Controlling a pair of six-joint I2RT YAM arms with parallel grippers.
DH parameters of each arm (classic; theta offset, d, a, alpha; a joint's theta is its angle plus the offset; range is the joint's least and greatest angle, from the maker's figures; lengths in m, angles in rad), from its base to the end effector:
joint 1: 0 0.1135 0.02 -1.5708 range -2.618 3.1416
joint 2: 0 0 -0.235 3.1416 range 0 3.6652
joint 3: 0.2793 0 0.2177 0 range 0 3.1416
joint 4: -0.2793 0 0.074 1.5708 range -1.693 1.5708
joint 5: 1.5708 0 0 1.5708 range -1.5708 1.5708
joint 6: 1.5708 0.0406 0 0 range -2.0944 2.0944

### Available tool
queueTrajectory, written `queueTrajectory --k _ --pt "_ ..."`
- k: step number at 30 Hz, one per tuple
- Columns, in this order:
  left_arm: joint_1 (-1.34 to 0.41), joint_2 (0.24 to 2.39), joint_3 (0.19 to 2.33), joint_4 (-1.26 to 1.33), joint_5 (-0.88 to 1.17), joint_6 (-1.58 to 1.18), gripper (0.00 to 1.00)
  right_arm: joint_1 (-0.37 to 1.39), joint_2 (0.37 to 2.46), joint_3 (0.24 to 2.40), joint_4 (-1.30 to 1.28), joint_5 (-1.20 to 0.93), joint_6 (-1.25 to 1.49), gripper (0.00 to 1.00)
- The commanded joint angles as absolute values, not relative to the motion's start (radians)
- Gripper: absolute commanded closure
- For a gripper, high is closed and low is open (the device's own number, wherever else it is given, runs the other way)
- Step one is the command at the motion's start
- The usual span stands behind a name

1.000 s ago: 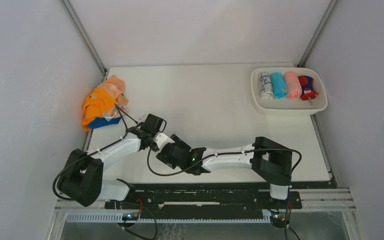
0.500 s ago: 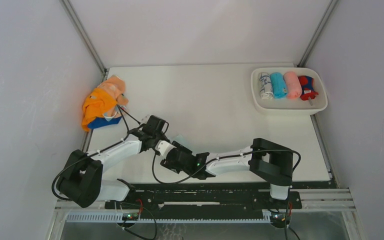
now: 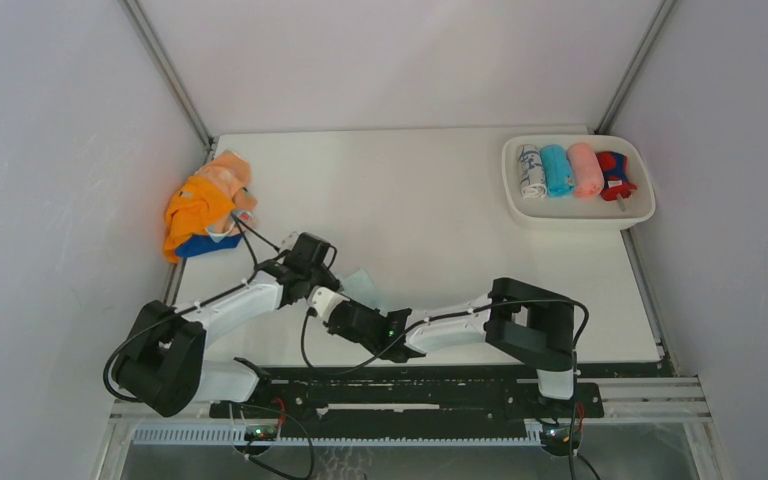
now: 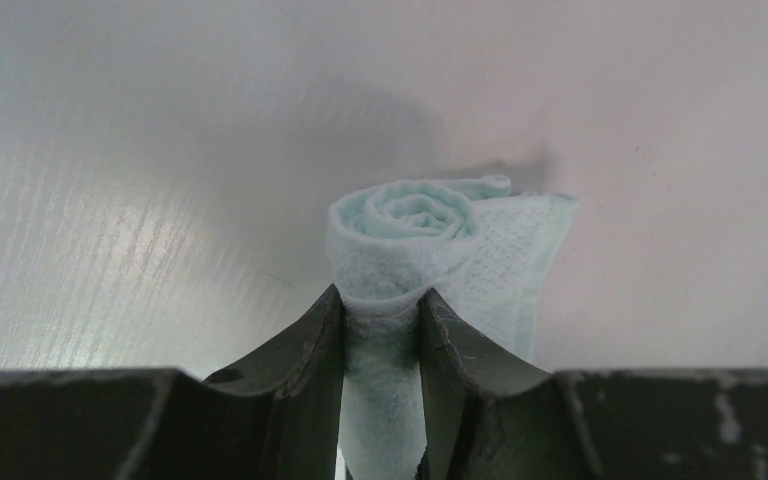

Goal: Roll the towels
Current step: Roll the towel at the center of the board.

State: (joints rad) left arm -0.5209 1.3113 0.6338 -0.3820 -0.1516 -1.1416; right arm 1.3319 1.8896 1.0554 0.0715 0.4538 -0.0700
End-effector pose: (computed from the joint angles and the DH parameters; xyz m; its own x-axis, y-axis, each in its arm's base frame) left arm 0.1906 -0.1023 0.1567 -0.7038 -0.6325 -0.3234 -0.5098 0.7668 -0.3901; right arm 0.1021 0.3442 0.1456 -0.1073 -0.7060 -0.7000 -0.8077 0.4724 -0.3527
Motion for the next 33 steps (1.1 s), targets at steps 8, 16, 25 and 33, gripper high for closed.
queueTrajectory --k 8,16,25,33 --pt "-0.491 1.213 0.513 -0.33 -0.122 -1.24 0.6 1.209 1.742 0.894 0.083 0.181 0.15 1.0" --pt "-0.491 1.074 0.403 -0.245 -0.121 -1.36 0.53 1.004 1.704 0.725 0.273 -0.211 0.275 1.0" --pt "-0.491 0.967 0.356 -0.176 -0.107 -1.353 0.24 0.824 1.833 0.675 0.46 -0.546 0.451 1.0" --pt "-0.492 0.988 0.309 -0.023 -0.036 -1.35 0.21 0.697 1.949 0.655 0.576 -0.715 0.588 1.0"
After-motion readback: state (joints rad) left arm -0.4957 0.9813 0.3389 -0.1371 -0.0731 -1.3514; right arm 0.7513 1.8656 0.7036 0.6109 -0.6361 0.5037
